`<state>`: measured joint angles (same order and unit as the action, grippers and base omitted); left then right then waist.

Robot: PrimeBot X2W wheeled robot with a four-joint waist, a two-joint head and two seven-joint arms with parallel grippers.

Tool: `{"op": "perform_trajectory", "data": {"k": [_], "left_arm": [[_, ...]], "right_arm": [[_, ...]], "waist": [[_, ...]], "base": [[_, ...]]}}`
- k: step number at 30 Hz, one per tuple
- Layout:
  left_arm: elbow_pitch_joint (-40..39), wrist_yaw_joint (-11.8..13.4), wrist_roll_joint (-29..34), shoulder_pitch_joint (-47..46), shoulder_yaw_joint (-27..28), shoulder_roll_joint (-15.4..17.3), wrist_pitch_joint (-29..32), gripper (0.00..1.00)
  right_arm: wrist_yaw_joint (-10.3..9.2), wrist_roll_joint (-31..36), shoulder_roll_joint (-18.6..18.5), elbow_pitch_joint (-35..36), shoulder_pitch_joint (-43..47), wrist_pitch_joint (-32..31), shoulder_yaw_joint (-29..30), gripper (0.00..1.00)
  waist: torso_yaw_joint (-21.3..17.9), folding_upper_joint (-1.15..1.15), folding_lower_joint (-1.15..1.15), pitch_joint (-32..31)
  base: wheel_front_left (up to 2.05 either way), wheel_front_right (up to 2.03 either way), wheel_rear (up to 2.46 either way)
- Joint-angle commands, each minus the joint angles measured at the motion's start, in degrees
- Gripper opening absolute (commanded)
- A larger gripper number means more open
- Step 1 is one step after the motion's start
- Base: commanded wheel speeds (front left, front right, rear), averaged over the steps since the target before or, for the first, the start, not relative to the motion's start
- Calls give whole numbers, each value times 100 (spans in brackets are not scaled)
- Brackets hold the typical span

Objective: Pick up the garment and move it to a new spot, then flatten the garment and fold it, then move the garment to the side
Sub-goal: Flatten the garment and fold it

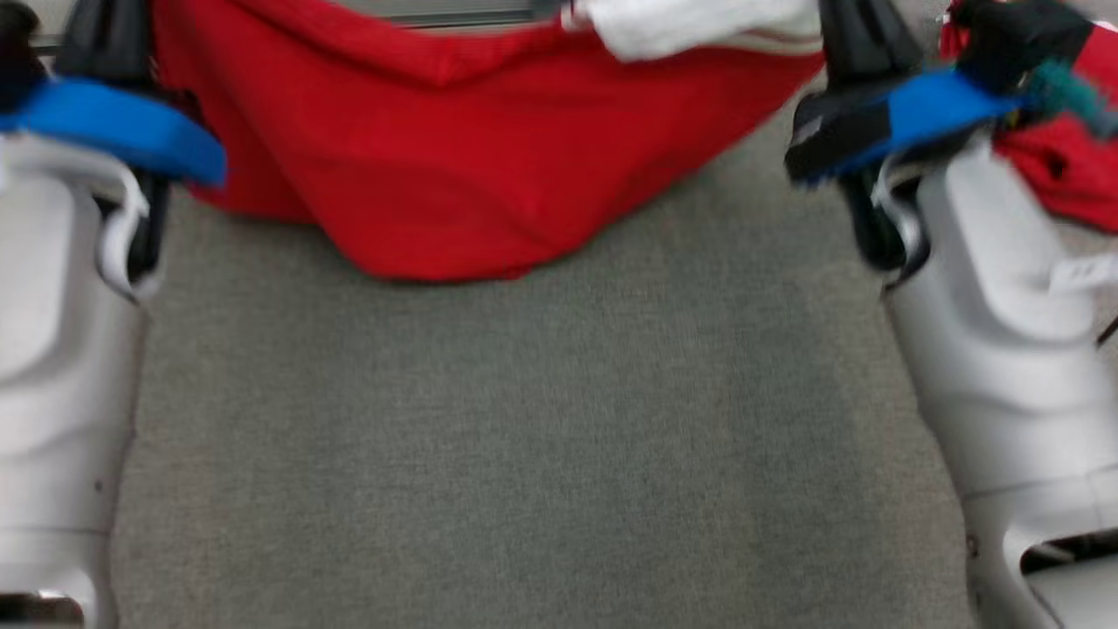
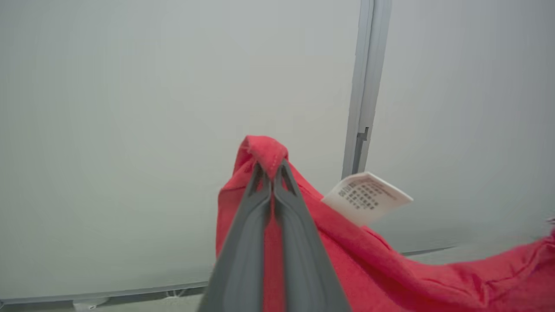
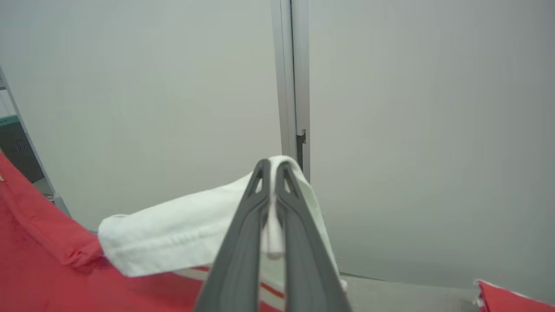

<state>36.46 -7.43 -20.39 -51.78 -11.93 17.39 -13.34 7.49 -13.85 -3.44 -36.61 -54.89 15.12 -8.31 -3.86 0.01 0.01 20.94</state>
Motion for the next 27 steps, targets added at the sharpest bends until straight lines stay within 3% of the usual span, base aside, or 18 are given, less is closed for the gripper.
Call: {"op": "perform_trajectory", "data": {"k": [1, 8, 14, 20, 27], "left_arm": [[21, -8, 5, -395, -62, 50, 36, 0], [556, -8, -203, -2842, -509, 392, 372, 0], [1128, -8, -497, -4238, -811, 262, 260, 0], [1537, -8, -894, -4579, -1119, 142, 41, 0], [1558, -8, -1413, -3735, -1358, 173, -137, 0]], "right_arm": [[1, -63, -58, -66, -356, 4, 43, 0], [1, 13, -180, -789, -2927, 2, 263, 0], [1, 196, -278, -1379, -4232, 3, 461, 0], [1, 269, -287, -1820, -4667, 2, 436, 0], [1, 90, -179, -1852, -3960, 3, 104, 0]], "waist": [[121, -1, -1, 263], [3, -1, -1, 1000], [-80, -1, -1, 1051], [-92, -1, -1, 943], [-91, -1, -1, 854]], "base": [[0, 0, 0], [0, 0, 0], [0, 0, 0], [0, 0, 0], [0, 0, 0]]}}
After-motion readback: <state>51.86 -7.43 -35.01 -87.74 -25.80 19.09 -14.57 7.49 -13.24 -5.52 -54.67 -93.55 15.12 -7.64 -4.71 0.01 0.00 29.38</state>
